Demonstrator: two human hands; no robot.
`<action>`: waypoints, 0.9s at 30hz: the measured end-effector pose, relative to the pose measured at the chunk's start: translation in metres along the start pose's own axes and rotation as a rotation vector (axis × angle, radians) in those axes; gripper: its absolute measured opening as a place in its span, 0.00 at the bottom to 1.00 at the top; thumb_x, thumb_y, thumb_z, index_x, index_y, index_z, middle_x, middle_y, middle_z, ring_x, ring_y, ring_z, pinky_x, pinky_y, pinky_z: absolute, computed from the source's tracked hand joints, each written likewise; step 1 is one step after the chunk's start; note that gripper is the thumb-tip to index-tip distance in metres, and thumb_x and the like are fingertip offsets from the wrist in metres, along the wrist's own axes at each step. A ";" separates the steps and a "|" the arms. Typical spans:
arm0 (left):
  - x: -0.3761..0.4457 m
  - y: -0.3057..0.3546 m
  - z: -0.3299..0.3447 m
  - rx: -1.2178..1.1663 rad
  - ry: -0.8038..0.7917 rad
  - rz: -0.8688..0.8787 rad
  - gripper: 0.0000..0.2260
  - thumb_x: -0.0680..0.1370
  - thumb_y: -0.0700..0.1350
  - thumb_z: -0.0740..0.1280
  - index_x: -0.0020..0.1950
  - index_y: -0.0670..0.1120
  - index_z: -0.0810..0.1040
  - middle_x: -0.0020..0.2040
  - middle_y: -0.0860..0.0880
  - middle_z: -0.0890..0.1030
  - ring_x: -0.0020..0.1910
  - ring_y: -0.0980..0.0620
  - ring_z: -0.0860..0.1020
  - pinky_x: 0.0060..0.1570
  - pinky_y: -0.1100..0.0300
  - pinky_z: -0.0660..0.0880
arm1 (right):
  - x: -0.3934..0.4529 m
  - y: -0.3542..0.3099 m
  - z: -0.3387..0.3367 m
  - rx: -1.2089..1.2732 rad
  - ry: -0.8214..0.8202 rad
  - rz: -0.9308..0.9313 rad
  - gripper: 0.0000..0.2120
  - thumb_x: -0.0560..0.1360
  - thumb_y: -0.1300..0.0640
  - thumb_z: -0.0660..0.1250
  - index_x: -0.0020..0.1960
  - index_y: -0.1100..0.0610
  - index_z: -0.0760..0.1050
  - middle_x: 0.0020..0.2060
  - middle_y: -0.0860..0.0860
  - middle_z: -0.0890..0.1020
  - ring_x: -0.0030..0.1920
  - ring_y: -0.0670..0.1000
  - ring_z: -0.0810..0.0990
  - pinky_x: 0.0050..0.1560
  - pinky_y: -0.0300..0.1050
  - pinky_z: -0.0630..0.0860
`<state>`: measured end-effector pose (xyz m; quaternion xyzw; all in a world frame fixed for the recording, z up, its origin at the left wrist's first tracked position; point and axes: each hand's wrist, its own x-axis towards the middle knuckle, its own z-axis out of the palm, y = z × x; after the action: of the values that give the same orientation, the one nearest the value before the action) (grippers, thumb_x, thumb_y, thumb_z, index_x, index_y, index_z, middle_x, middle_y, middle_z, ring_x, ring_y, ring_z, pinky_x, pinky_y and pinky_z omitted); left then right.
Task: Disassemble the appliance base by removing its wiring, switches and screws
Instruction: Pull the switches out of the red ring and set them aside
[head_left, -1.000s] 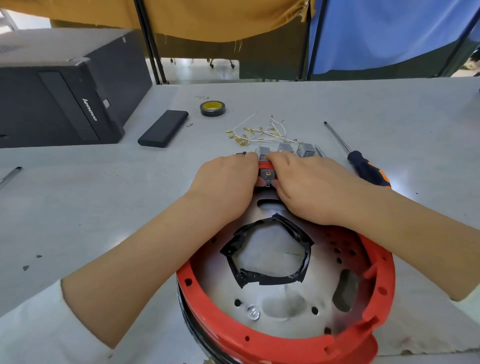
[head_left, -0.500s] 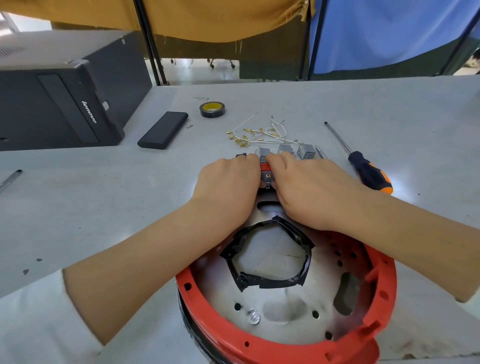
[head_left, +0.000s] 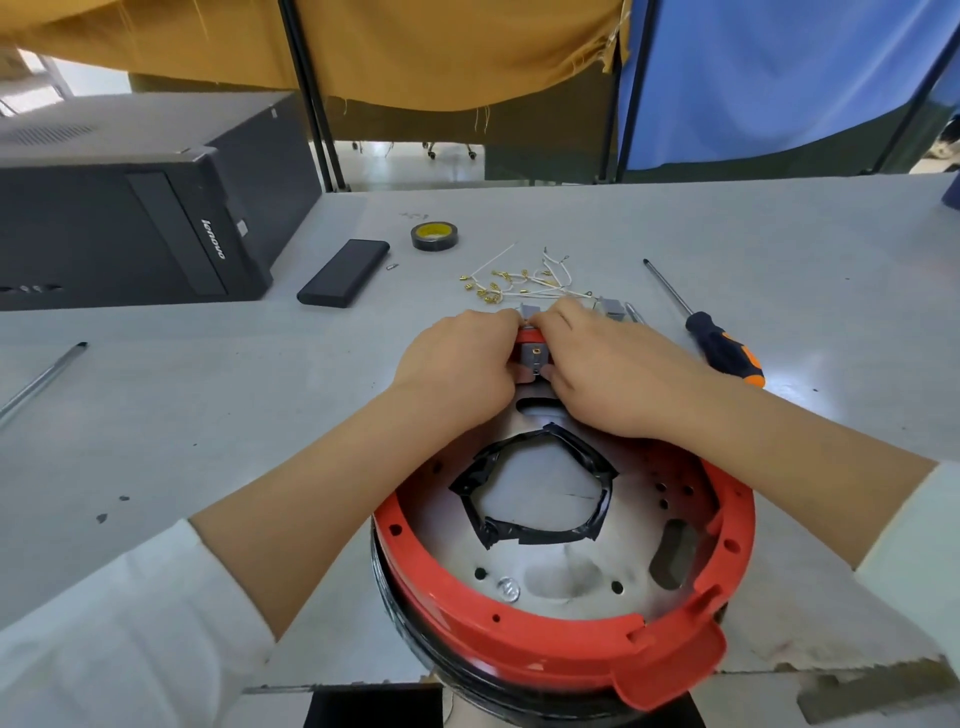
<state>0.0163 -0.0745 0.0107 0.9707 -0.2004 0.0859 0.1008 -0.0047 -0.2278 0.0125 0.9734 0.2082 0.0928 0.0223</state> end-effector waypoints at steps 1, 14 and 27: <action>0.000 0.000 -0.001 -0.014 -0.013 -0.004 0.10 0.76 0.49 0.64 0.56 0.49 0.73 0.52 0.45 0.79 0.50 0.41 0.76 0.39 0.57 0.65 | 0.002 0.000 -0.002 0.023 -0.031 0.020 0.11 0.78 0.55 0.57 0.58 0.57 0.64 0.56 0.55 0.73 0.49 0.58 0.75 0.38 0.49 0.67; 0.006 0.008 -0.013 -0.013 -0.101 0.046 0.07 0.73 0.42 0.64 0.41 0.48 0.65 0.45 0.45 0.77 0.39 0.46 0.70 0.35 0.57 0.63 | 0.019 0.002 -0.009 -0.012 -0.221 0.070 0.12 0.76 0.56 0.59 0.57 0.59 0.62 0.48 0.60 0.76 0.31 0.50 0.61 0.29 0.46 0.60; 0.009 0.007 -0.004 0.022 -0.005 -0.003 0.08 0.72 0.41 0.64 0.39 0.49 0.65 0.31 0.52 0.63 0.35 0.47 0.66 0.25 0.60 0.56 | 0.012 -0.005 -0.005 -0.125 -0.074 0.047 0.10 0.73 0.61 0.61 0.52 0.58 0.62 0.47 0.57 0.78 0.38 0.58 0.72 0.27 0.46 0.53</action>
<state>0.0211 -0.0836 0.0174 0.9723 -0.1980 0.0856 0.0901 0.0029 -0.2182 0.0188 0.9775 0.1782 0.0699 0.0884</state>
